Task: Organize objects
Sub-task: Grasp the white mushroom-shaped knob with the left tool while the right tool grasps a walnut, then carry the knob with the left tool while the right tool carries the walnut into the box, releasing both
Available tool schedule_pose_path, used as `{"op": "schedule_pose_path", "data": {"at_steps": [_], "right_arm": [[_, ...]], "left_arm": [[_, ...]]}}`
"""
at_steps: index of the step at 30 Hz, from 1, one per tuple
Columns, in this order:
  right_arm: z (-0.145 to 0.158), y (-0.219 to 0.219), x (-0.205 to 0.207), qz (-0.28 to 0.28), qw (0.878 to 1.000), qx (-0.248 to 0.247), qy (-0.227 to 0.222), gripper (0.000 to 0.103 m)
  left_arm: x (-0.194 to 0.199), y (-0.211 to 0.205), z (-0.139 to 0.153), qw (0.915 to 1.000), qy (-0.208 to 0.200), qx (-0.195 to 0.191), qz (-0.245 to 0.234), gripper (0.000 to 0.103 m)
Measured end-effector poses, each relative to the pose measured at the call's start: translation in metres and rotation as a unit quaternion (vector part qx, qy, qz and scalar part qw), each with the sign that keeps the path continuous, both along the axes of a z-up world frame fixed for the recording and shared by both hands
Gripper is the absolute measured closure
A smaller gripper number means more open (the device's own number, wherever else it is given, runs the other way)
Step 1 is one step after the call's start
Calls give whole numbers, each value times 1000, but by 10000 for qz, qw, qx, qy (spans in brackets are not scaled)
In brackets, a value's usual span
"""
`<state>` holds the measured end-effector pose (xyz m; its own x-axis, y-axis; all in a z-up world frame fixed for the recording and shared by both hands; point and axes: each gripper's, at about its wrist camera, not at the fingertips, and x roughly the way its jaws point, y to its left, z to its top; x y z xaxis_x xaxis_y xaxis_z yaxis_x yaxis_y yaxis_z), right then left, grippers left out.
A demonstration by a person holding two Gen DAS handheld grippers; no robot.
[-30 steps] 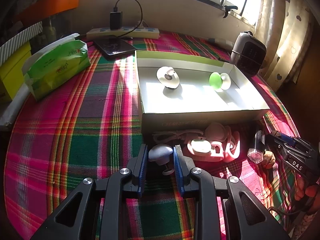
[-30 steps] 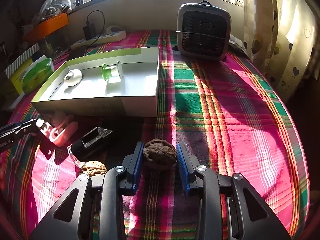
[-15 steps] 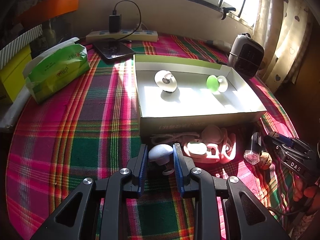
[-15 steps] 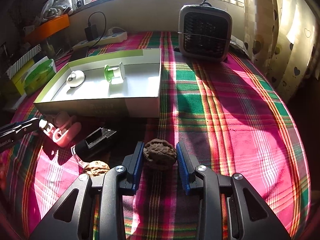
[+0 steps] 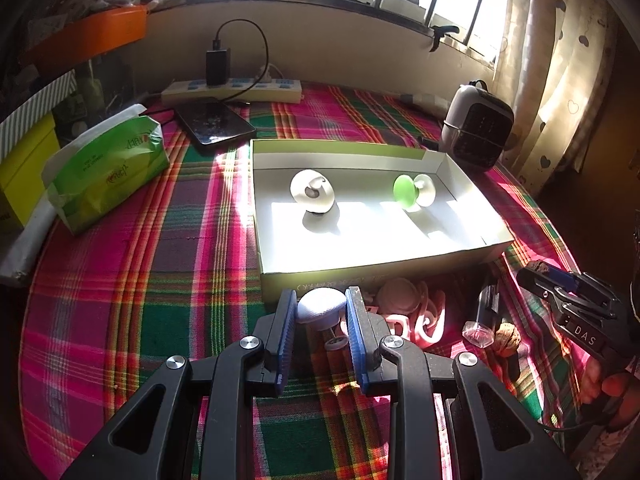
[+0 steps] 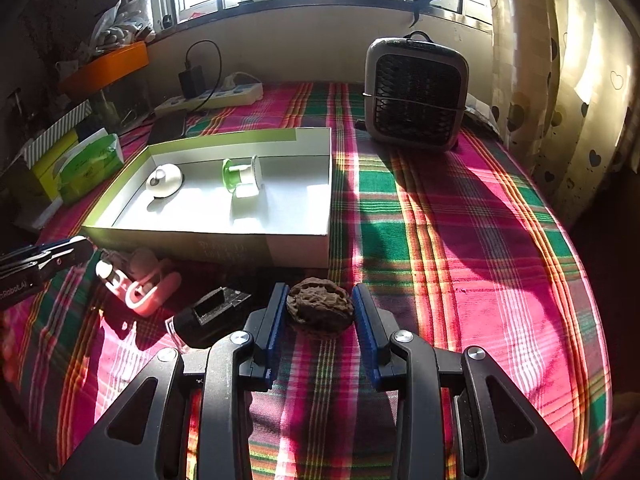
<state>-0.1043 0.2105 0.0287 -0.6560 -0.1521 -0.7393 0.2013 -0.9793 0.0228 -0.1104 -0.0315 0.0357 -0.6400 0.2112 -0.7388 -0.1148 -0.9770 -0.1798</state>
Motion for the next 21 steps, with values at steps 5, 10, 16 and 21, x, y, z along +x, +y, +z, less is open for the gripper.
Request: {"op": "schedule_pose_path", "data": {"at_steps": [5, 10, 16, 21], "right_arm": [[8, -6, -8, 92, 9999, 16, 75, 69], [15, -12, -20, 175, 9998, 10, 119, 69], [22, -19, -37, 298, 9994, 73, 158, 69], [24, -24, -54, 390, 9990, 107, 164, 69]], "left_arm": [[-8, 7, 9, 9999, 76, -12, -107, 80], [-20, 15, 15, 9996, 143, -4, -234, 80], [-36, 23, 16, 9993, 138, -45, -335, 80], [-50, 29, 16, 9989, 165, -113, -416, 80]]}}
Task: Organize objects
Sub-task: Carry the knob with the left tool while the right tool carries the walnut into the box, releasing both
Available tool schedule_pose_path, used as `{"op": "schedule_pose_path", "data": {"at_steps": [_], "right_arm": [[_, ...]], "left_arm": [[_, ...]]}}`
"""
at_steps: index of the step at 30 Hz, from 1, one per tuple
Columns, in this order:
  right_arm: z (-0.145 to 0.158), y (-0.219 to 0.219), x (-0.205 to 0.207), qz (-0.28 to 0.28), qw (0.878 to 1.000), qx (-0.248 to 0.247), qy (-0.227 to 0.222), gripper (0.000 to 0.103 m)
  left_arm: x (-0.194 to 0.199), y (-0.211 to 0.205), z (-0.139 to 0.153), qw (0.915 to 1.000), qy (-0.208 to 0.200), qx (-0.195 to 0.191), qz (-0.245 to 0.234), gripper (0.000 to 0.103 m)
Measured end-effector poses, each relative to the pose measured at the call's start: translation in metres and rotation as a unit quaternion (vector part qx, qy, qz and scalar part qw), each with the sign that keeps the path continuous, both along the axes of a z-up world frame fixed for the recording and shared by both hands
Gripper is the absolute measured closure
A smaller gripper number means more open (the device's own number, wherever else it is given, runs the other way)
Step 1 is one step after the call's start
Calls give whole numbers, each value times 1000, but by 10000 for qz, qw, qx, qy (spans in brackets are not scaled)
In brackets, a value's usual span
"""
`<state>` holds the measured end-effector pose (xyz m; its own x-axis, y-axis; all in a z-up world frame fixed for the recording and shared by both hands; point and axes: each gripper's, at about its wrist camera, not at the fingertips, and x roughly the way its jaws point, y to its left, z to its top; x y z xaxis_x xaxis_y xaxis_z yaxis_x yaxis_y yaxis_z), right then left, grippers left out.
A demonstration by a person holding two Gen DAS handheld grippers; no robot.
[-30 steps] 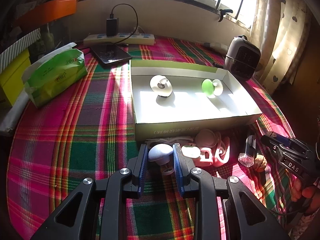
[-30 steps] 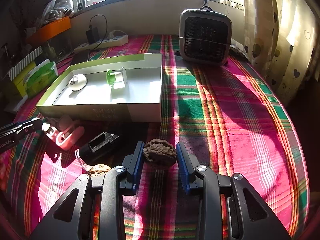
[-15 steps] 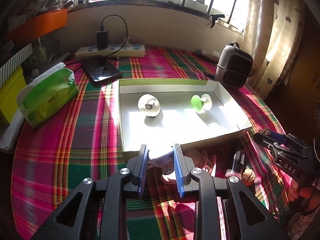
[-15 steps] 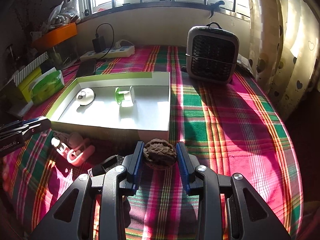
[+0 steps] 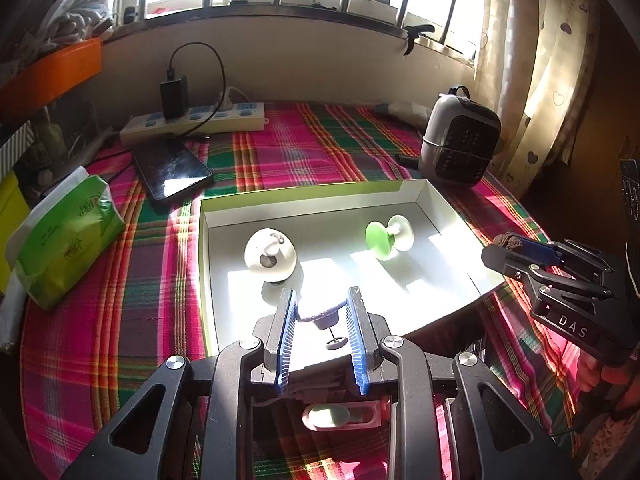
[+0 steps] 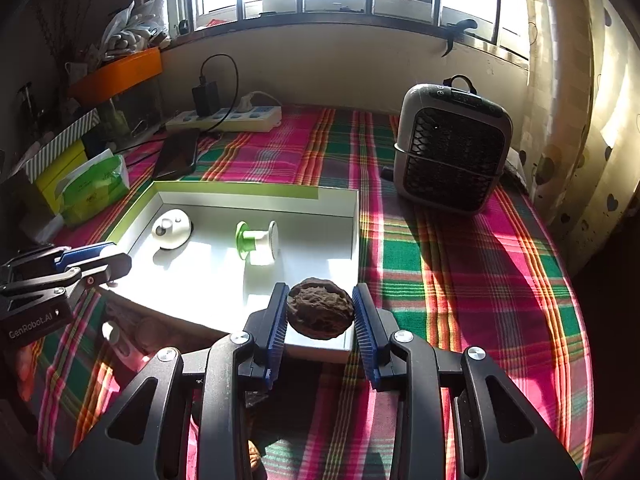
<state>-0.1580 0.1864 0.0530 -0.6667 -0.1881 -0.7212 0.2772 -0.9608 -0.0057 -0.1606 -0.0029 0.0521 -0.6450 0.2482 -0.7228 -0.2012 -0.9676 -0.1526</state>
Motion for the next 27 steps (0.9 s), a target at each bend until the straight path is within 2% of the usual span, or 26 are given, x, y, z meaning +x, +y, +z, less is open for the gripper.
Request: {"op": "schedule_pose_path", "data": {"at_steps": [13, 27], "right_arm": [[-10, -16, -53, 188, 9996, 147, -166, 69], [-26, -30, -91, 292, 9985, 186, -418, 69]], "left_arm": [[-52, 19, -10, 9996, -190, -181, -138, 80], [-84, 29, -25, 9987, -419, -242, -143, 80]]}}
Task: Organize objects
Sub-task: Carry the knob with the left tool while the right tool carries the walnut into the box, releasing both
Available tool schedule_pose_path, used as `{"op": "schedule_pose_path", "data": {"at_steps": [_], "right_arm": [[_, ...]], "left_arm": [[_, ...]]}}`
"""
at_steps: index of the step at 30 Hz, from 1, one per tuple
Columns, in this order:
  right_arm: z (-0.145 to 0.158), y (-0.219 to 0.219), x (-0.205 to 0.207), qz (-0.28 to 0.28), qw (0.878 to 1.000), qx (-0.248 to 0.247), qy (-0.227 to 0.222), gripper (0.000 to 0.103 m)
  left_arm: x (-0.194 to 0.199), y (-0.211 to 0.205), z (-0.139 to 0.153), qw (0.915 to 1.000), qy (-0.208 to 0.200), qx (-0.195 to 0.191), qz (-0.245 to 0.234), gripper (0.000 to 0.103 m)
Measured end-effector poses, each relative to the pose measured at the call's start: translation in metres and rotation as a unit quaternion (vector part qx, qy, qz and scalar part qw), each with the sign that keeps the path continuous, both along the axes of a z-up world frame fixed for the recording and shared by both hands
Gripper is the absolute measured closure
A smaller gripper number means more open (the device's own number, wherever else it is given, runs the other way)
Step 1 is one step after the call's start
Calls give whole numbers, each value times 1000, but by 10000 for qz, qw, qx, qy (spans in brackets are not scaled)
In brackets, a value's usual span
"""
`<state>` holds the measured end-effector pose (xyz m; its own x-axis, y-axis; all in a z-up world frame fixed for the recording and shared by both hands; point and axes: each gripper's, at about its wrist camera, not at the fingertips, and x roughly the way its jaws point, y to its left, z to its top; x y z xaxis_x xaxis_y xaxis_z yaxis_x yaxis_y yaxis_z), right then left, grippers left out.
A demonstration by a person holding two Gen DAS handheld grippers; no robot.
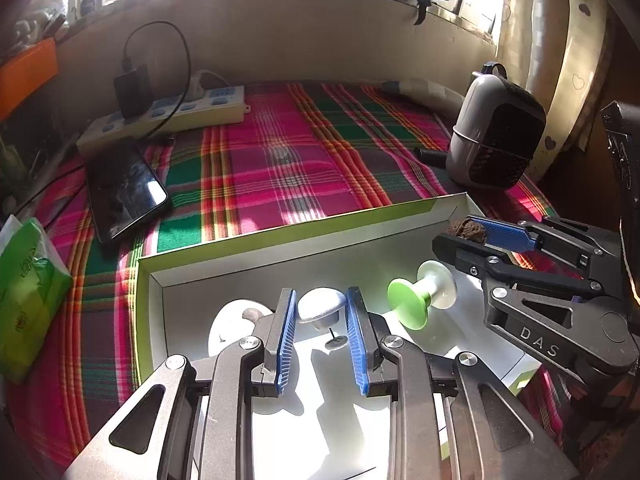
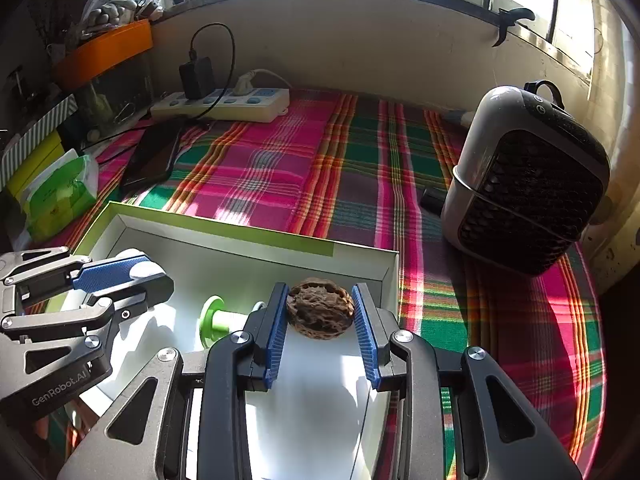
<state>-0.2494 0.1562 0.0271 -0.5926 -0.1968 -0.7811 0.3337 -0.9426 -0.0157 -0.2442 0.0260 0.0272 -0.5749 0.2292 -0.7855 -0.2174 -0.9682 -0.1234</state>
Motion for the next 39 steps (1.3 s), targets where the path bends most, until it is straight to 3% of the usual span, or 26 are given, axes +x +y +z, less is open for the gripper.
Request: {"op": "schedule_pose_path", "data": {"at_steps": [39], "right_arm": [[-13, -6, -12, -7, 9996, -86, -276, 69]], "left_arm": [[-6, 0, -11, 9999, -107, -68, 94, 79]]}}
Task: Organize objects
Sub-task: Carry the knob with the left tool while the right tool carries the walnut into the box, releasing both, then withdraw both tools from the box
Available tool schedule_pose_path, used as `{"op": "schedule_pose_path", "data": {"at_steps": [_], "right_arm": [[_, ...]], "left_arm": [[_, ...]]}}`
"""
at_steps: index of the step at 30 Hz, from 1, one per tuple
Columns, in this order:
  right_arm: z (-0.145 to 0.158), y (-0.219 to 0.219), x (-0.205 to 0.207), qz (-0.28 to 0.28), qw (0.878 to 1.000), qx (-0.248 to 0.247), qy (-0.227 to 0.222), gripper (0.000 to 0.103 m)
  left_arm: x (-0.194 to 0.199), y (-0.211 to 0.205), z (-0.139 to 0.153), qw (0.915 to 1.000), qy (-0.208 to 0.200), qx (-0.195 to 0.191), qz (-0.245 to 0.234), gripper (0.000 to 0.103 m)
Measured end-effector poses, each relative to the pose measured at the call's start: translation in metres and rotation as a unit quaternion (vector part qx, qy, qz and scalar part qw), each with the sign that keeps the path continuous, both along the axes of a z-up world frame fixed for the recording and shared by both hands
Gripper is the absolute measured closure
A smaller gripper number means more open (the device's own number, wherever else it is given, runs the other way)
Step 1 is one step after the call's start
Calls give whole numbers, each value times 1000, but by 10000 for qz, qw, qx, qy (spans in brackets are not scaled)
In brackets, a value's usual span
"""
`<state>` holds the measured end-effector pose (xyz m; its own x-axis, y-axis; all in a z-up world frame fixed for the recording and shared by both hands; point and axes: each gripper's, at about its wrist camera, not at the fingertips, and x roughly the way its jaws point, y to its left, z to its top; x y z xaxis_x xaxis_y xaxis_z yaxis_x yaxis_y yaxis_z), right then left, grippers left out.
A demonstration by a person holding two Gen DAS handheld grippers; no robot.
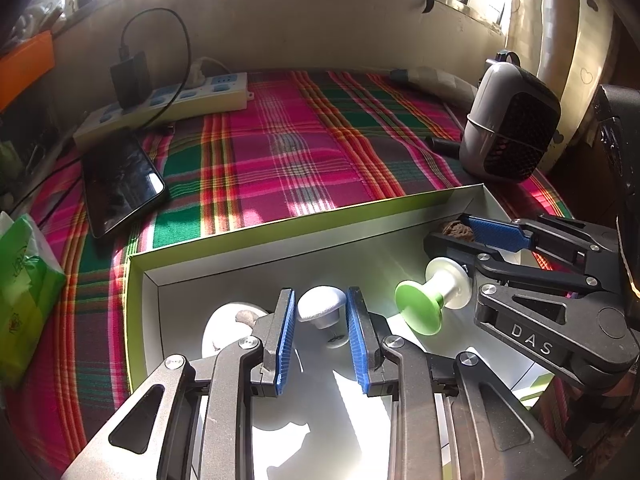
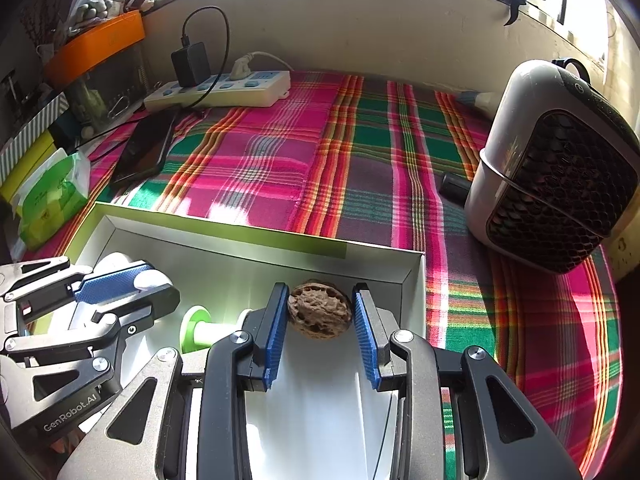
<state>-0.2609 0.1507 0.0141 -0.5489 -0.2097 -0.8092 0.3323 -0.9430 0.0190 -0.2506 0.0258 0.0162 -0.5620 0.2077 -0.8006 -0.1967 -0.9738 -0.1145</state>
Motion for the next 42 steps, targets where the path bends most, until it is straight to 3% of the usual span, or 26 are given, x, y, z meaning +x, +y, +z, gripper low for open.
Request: {"op": "schedule_pose_path", "data": {"at_steps": [5, 27, 42], "right_arm": [[3, 1, 3, -18, 10000, -47, 56, 60], [26, 13, 38, -265, 9988, -258, 316, 60], [32, 31, 92, -398, 9972, -400, 499, 60]], "left_arm": [[5, -1, 3, 10000, 33, 53, 9, 75], [40, -7, 26, 9995, 269, 137, 97, 72], [86, -25, 31, 9984, 409, 316, 222, 72]]}}
